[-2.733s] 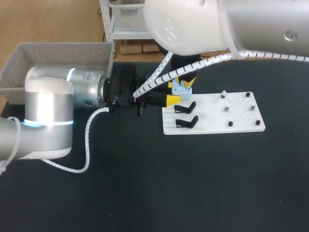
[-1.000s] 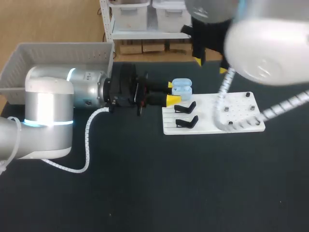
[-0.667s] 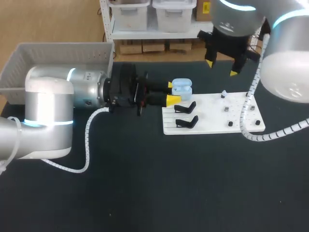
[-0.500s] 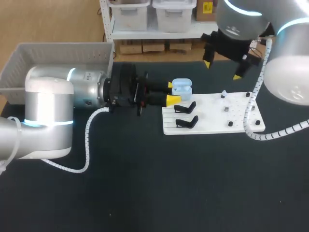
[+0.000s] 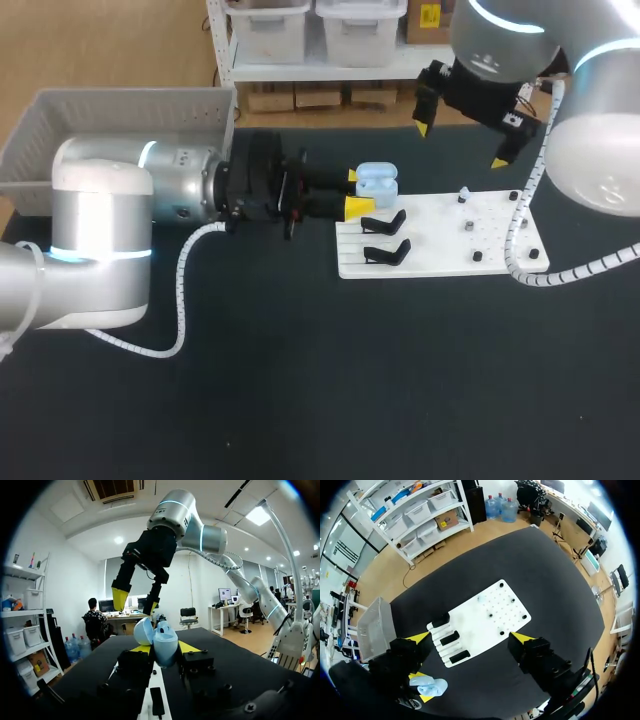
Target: Pick up each earbud case from the left stands, insert the matching earbuds, close the lid, and place the case in the box.
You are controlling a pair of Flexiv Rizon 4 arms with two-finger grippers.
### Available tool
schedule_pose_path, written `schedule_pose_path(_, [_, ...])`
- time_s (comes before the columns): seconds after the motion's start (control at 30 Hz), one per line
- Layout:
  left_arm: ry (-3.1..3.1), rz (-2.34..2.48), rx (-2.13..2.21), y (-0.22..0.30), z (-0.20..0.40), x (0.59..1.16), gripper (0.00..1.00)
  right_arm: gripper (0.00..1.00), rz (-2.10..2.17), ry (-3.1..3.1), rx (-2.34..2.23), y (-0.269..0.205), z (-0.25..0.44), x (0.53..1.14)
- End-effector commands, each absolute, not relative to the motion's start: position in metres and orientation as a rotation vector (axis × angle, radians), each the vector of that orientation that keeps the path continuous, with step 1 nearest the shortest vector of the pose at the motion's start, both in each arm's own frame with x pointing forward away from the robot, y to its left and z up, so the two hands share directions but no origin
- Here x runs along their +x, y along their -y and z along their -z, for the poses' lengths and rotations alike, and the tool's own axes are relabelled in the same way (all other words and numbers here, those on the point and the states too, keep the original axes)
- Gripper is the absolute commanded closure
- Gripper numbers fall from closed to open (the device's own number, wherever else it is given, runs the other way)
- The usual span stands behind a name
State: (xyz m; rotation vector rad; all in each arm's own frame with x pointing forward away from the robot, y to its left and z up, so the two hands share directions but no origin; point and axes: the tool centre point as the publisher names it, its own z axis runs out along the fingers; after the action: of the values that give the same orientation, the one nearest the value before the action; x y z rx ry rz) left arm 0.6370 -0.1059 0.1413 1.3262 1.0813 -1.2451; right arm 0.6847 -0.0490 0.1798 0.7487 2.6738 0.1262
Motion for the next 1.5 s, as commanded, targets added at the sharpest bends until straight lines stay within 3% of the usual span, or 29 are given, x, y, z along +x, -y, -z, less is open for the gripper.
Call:
schedule_pose_path(0.03, [-1.082, 1.243, 1.325, 0.106, -0.141, 0.637, 1.0, 0.0, -0.128, -2.672, 0.749, 0.049, -0.179, 0.684])
schedule_pose_path(0.67, [-1.082, 1.243, 1.325, 0.106, -0.141, 0.637, 1.0, 0.0, -0.023, -2.715, 0.474, 0.051, -0.146, 0.718])
schedule_pose_path(1.23, [-1.082, 1.243, 1.325, 0.106, -0.141, 0.637, 1.0, 0.0, -0.037, -2.818, 0.62, 0.07, -0.082, 0.732])
schedule_pose_path(1.5, [-1.082, 1.243, 1.325, 0.106, -0.141, 0.637, 1.0, 0.23, -0.068, -2.831, 0.675, 0.074, -0.068, 0.734])
